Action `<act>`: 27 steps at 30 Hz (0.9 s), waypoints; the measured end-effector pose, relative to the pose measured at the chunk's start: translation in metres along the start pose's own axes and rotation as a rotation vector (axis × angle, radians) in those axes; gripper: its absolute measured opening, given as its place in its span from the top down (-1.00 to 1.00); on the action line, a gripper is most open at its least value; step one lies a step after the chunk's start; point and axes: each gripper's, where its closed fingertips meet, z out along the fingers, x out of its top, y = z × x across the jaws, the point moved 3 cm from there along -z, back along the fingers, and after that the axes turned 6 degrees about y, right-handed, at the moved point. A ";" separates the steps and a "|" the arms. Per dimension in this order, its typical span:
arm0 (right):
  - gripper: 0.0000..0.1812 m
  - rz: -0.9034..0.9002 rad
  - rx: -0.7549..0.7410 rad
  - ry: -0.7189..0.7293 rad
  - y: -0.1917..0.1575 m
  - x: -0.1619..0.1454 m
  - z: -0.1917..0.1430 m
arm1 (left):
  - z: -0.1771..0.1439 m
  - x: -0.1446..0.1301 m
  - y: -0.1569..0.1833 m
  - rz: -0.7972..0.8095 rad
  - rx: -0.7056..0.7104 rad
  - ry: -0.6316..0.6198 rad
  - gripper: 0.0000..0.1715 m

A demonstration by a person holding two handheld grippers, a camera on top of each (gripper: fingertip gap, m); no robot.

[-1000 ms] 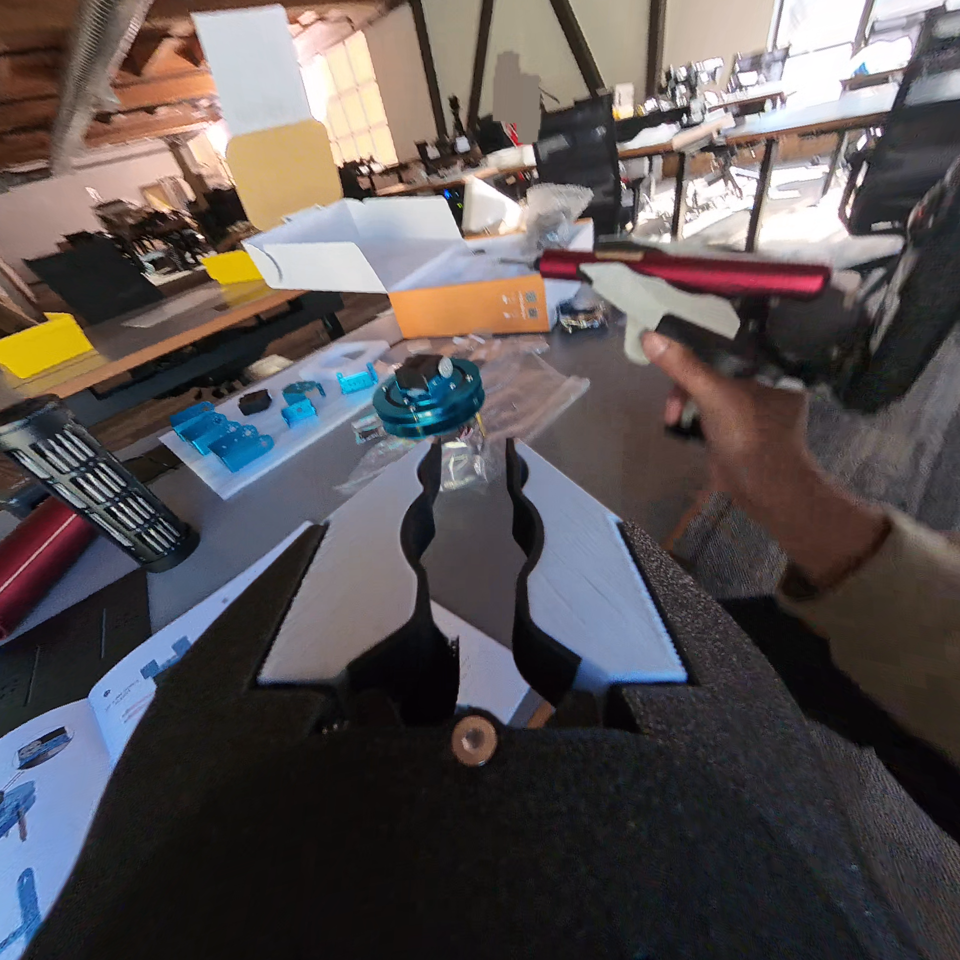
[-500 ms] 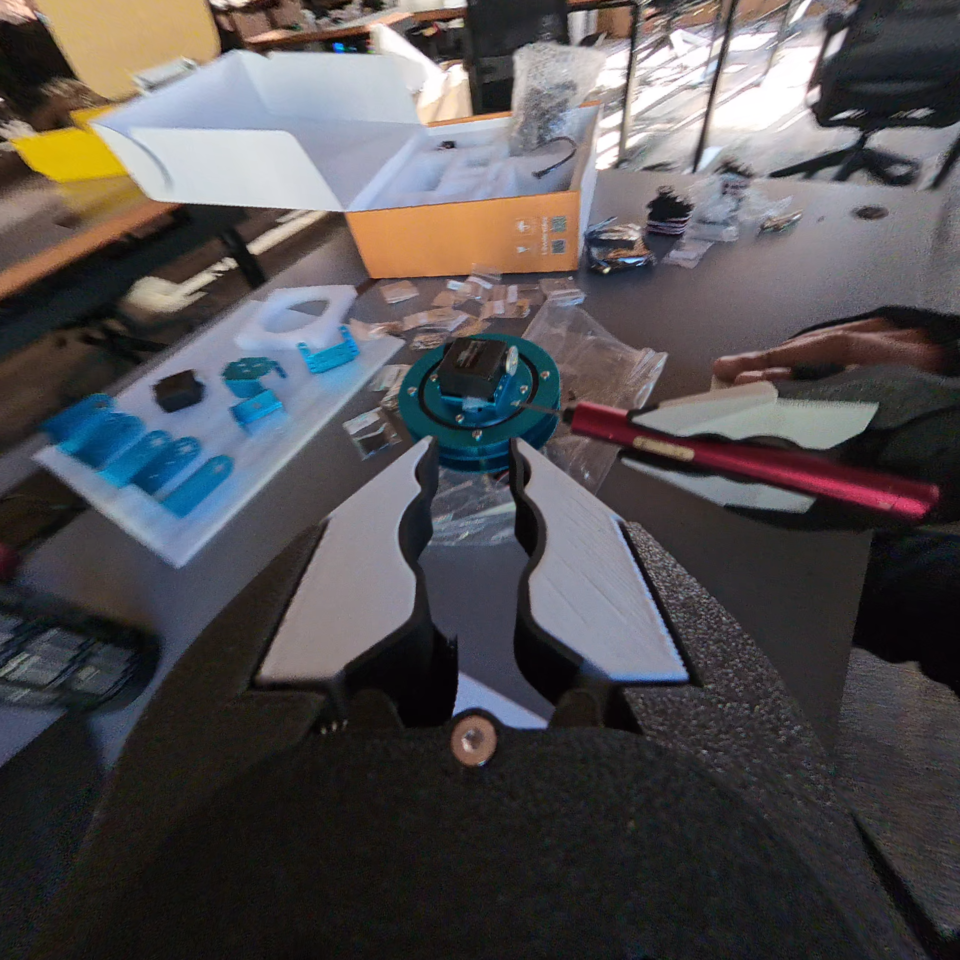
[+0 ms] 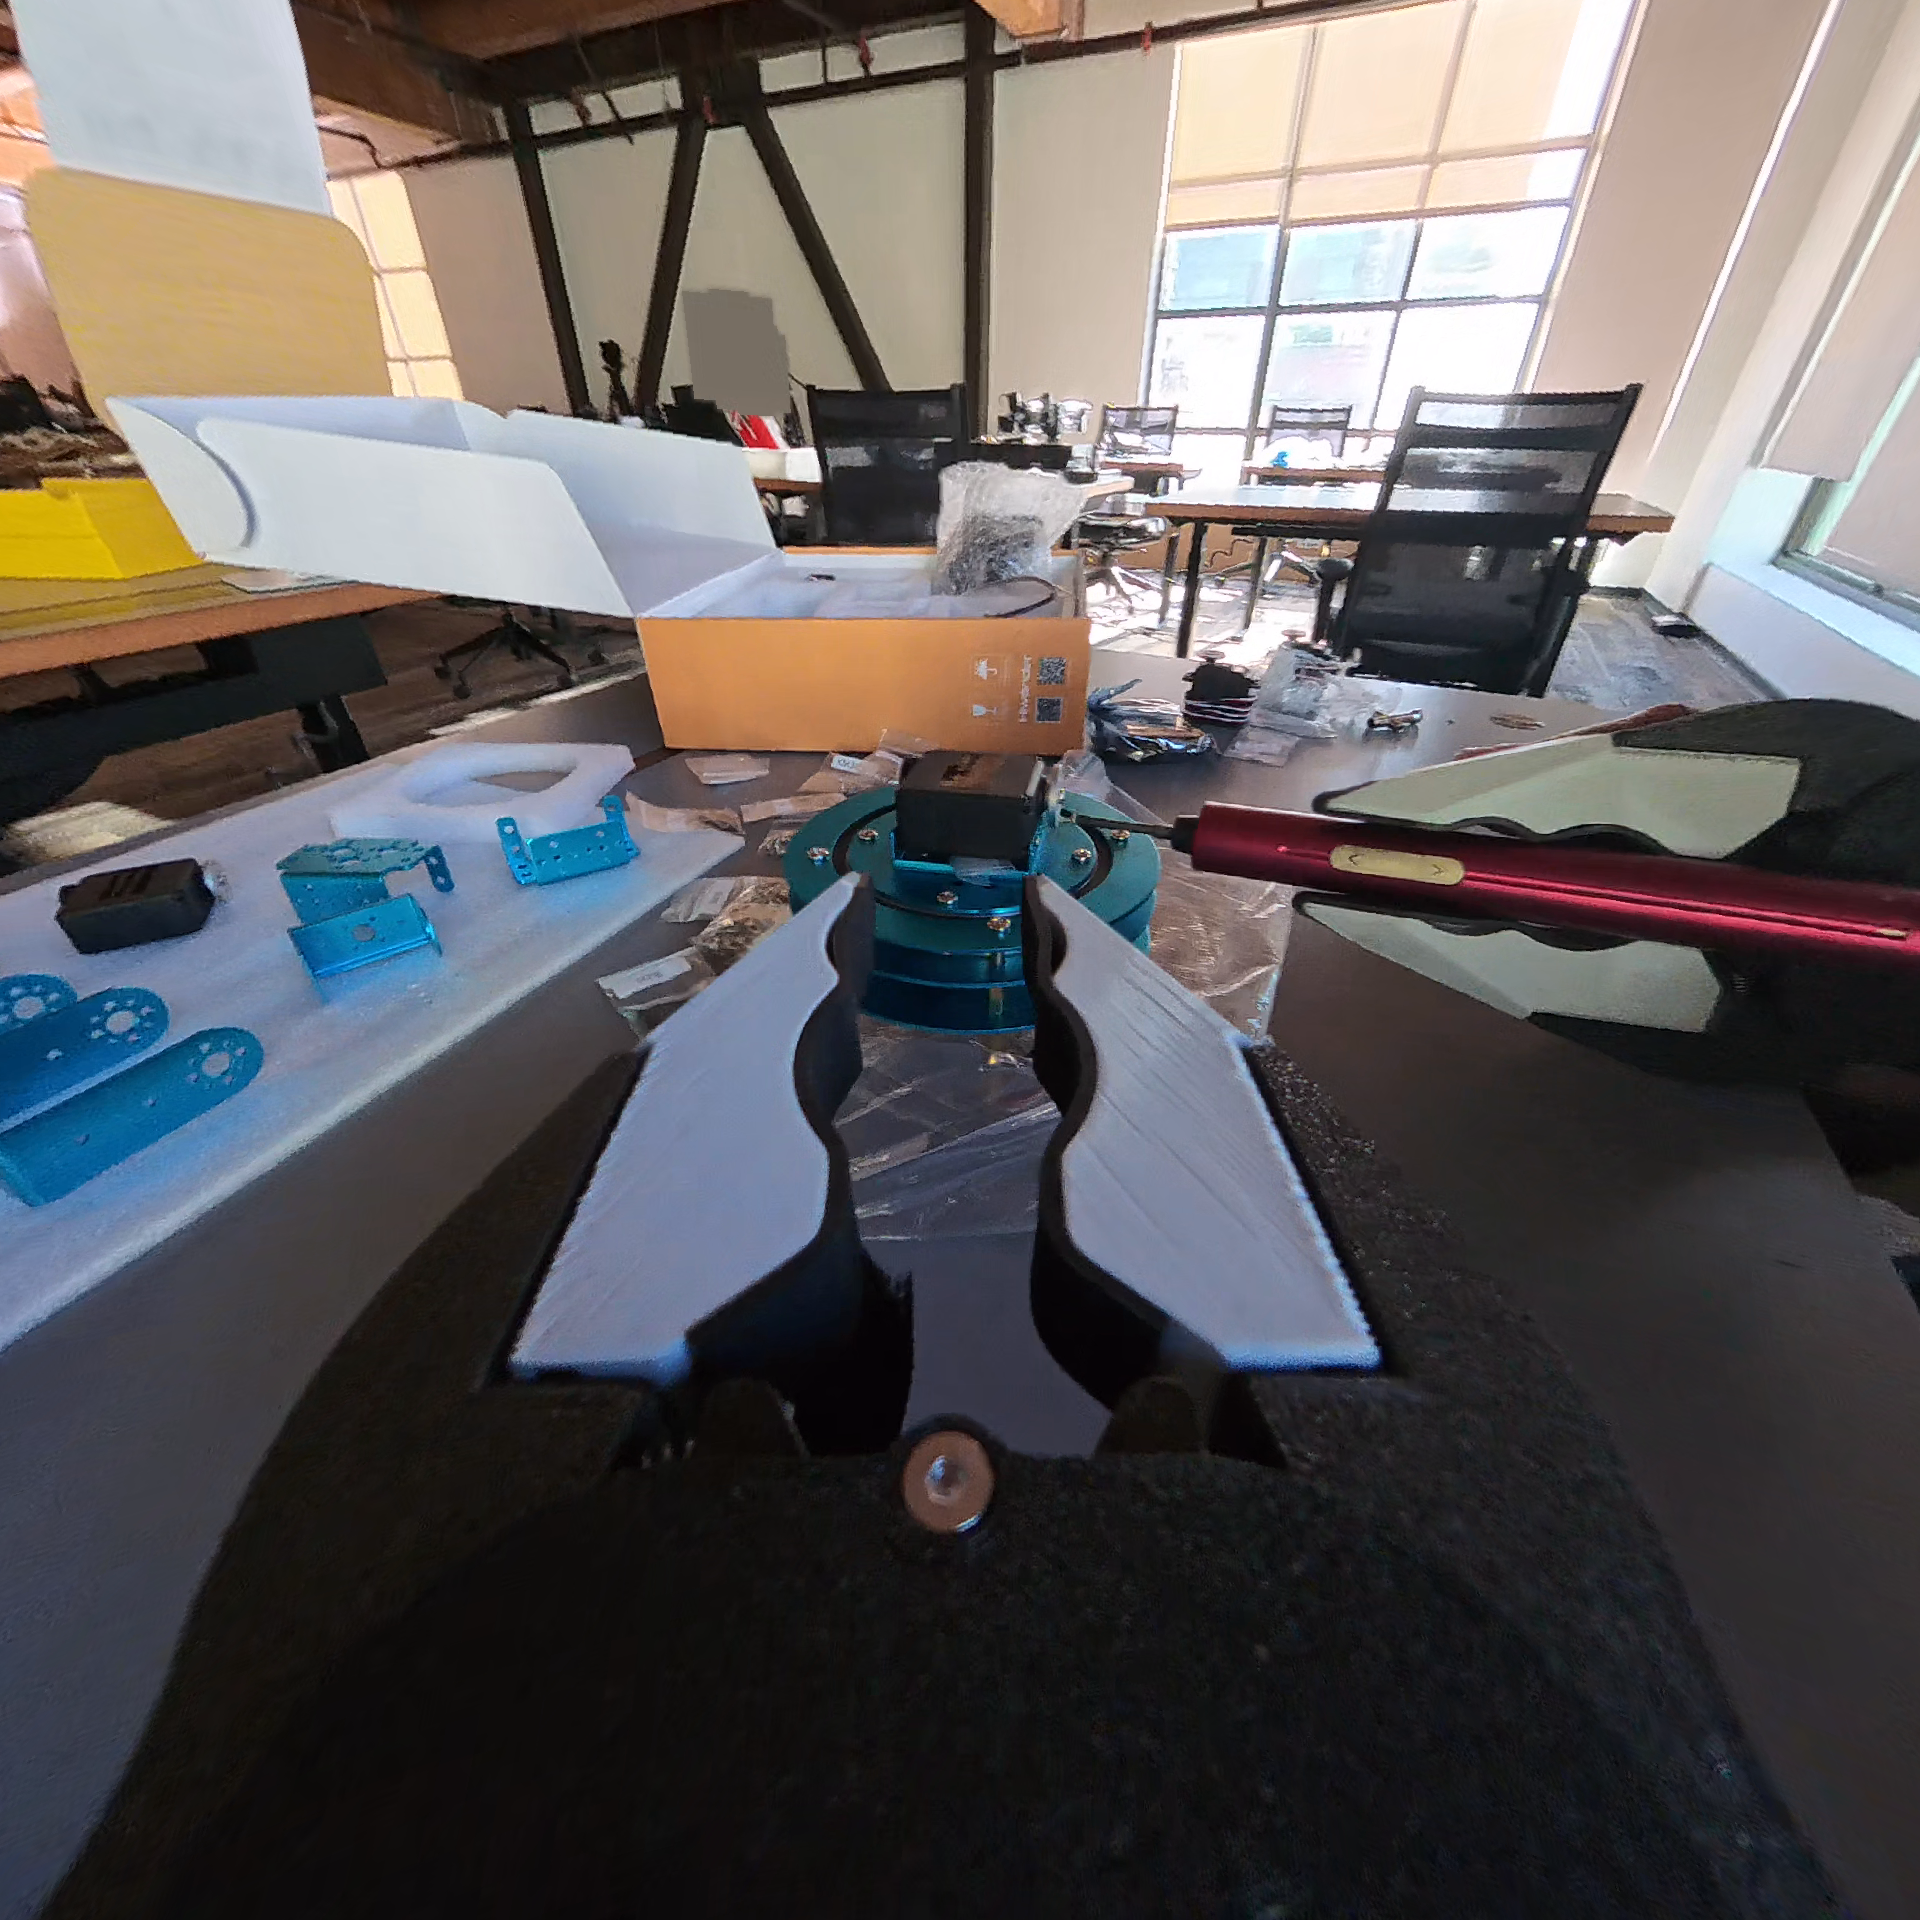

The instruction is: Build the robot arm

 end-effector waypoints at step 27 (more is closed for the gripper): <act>0.78 -0.088 0.002 -0.017 -0.009 0.000 0.007 | 0.000 -0.003 0.008 0.041 -0.018 -0.010 0.69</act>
